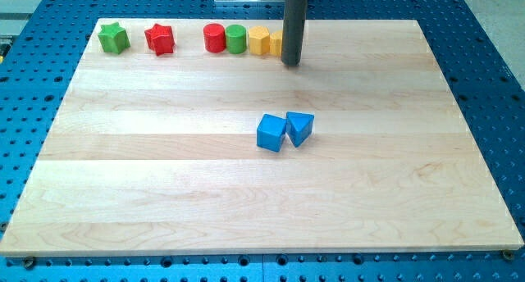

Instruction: Move the triangle into the heart

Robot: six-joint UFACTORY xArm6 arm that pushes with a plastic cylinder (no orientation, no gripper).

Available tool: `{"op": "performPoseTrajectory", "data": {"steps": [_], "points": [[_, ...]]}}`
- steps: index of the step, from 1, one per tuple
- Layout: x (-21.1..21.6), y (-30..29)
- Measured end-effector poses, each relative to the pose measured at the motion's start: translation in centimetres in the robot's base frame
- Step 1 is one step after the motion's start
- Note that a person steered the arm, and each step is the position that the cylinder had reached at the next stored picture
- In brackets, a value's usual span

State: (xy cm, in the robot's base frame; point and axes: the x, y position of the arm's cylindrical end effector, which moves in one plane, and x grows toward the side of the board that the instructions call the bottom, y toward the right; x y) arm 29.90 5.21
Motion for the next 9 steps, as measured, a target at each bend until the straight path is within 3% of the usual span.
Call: {"op": "performPoseTrajectory", "data": {"steps": [2,3,6,8,9], "points": [[-0.4,-0.2],[1.9,0.7],[4.3,12.3],[5.5,13.8],[12.6,16.3]]}}
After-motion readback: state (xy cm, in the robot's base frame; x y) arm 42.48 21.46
